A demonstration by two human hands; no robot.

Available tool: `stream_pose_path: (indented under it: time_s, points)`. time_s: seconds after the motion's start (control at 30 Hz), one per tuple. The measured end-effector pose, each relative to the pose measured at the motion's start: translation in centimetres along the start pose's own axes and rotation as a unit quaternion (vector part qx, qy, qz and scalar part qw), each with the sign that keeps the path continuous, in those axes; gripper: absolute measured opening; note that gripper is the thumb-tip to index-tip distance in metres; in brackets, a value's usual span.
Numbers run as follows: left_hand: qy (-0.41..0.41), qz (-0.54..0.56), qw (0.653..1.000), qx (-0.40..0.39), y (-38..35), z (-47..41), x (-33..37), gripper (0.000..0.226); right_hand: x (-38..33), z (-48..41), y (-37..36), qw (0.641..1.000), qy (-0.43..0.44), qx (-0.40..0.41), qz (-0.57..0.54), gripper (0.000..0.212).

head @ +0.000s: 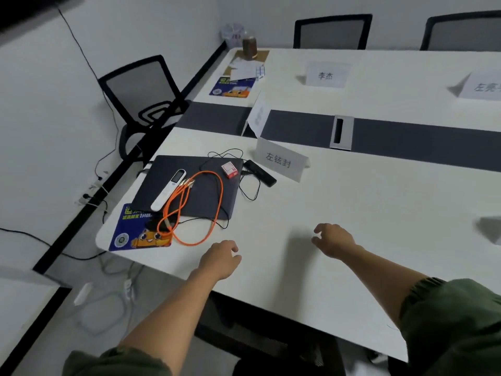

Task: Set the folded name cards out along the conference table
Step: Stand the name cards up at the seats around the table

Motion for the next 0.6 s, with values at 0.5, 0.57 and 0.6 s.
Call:
stream_pose_path:
  time_s: [0.5, 0.57, 0.6]
  points:
    - [-0.217, -0.155, 0.963, 0.026, 4.6, -20.8, 9.3, 0.041, 6.2, -8.5, 0.9, 0.975, -0.17, 0.137, -0.046, 0.047]
    - [-0.246, -0.177, 0.952, 0.034, 4.4, -23.2, 11.0, 0.041, 6.2, -8.8, -0.2, 0.969, -0.178, 0.164, -0.037, 0.049]
    - [-0.262, -0.19, 0.945, 0.039, 4.2, -24.4, 11.9, 0.041, 6.2, -8.9, -1.1, 0.966, -0.186, 0.174, -0.043, 0.052]
Point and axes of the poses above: each hand's wrist, its own z-axis away from the middle knuckle, its own y-axis out of the back of the hand, x = y × z, the point moved 10 cm from there along -z, towards the middle knuckle, and after that the axes turned 7 degrees about -y, right-handed, at the moved point
